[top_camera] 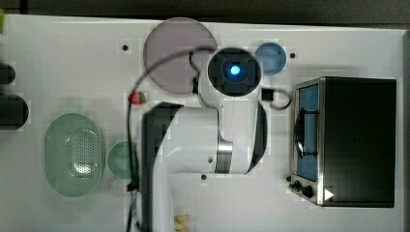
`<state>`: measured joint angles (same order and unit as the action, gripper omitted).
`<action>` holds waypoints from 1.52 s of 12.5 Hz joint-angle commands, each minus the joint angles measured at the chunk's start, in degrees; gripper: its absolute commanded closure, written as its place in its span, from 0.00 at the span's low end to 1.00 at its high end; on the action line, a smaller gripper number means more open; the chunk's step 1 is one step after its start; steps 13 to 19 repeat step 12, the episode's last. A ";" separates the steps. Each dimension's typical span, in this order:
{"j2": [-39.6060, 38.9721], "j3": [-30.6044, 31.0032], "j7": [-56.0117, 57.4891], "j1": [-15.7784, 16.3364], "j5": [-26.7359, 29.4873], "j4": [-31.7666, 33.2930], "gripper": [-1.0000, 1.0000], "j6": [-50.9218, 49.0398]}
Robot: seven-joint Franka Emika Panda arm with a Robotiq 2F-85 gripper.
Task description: Pick ketchup from strainer and place it on the table
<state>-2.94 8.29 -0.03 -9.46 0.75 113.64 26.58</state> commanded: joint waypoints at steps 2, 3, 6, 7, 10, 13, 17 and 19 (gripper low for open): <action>2.50 1.66 -0.66 0.10 0.11 -9.68 0.00 -11.64; 2.48 1.63 -0.75 0.05 0.10 -12.15 0.00 -14.84; 2.45 1.22 -0.75 -0.16 0.09 -16.45 0.00 -22.53; 2.46 0.89 -0.75 -0.17 0.04 -16.70 0.00 -22.19; 2.22 0.28 -0.75 -0.20 0.04 -16.42 0.00 -21.65; 2.04 0.25 -0.75 -0.19 0.04 -16.26 0.00 -21.68; 2.04 0.25 -0.75 -0.19 0.04 -16.26 0.00 -21.68; 2.04 0.25 -0.75 -0.19 0.04 -16.26 0.00 -21.68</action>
